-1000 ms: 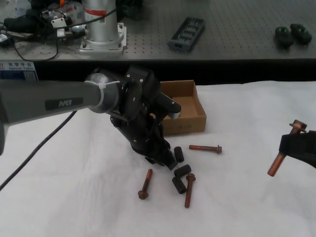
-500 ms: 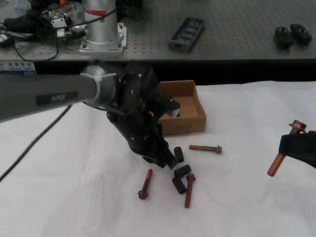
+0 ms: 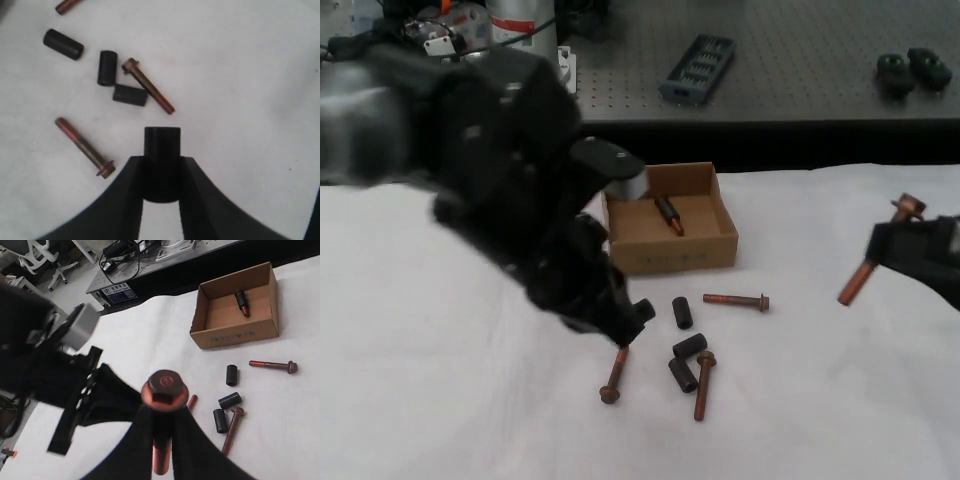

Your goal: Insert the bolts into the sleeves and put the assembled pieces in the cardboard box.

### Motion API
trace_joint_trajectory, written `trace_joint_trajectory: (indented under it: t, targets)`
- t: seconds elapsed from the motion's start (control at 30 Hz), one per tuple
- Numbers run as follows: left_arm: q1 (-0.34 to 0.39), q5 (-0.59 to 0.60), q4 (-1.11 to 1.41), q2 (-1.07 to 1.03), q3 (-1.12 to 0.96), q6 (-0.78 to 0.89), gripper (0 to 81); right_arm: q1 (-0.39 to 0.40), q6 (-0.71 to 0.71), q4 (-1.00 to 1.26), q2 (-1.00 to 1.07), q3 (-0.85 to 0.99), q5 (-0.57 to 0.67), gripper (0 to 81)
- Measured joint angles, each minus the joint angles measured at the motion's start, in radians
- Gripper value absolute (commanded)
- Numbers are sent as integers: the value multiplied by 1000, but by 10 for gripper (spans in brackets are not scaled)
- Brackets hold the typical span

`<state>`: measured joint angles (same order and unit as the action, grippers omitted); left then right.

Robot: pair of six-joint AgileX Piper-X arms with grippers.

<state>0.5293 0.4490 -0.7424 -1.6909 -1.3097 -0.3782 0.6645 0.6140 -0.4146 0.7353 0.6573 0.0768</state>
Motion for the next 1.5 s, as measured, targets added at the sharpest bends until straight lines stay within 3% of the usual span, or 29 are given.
trace_joint_trajectory:
  t: [0.23, 0.53, 0.7, 1.13, 1.5]
  targets:
    - [0, 121, 240, 406, 343, 190, 6, 0, 23, 141, 84, 0, 41, 19]
    - [2, 204, 492, 741, 548, 418, 6, 0, 116, 415, 249, 0, 182, 19]
    - [2, 236, 508, 749, 553, 459, 6, 10, 156, 575, 281, 0, 253, 19]
    - [2, 273, 522, 749, 553, 461, 6, 134, 157, 600, 281, 4, 290, 19]
    - [2, 272, 522, 749, 553, 435, 6, 140, 157, 638, 281, 4, 290, 19]
